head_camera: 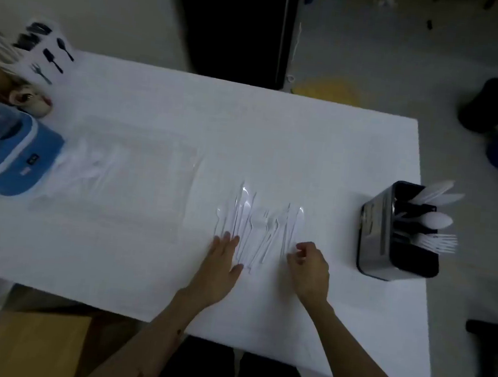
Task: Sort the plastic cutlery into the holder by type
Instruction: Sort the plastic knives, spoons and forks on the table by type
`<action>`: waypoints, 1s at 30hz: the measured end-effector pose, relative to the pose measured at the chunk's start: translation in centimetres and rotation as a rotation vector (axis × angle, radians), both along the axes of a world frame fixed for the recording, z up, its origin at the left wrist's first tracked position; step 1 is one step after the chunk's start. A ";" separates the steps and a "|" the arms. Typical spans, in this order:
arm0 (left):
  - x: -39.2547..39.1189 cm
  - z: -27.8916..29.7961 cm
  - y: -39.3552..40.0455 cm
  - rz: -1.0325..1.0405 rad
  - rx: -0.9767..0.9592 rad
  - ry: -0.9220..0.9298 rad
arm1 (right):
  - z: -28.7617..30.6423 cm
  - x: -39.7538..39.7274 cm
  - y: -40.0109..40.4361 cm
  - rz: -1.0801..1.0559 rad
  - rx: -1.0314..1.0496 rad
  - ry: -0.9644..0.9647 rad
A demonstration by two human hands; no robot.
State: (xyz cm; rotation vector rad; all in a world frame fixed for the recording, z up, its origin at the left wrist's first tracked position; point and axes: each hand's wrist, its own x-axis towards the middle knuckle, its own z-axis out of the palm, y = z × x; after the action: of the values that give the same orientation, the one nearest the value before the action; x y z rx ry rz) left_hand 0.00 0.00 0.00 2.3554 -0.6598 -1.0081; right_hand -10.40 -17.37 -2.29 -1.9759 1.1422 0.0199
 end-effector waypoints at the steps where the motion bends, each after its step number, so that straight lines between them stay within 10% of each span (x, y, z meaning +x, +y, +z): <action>1: 0.5 -0.4 0.0 -0.053 0.000 -0.060 | -0.1 0.3 0.1 -0.039 -0.013 0.018; 18: 2.4 -3.2 2.0 -0.408 0.032 -0.172 | -0.8 1.5 1.2 -0.279 -0.021 0.111; 30: 1.9 1.5 -6.4 0.360 -0.360 0.125 | 1.9 -0.4 -0.1 -0.022 0.136 -0.197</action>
State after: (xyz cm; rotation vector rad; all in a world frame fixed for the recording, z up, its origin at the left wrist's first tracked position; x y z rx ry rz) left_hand 1.85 -6.38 1.46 1.9847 -0.3197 -0.7919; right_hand -10.85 -17.43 -0.42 -1.8021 1.0076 -0.1041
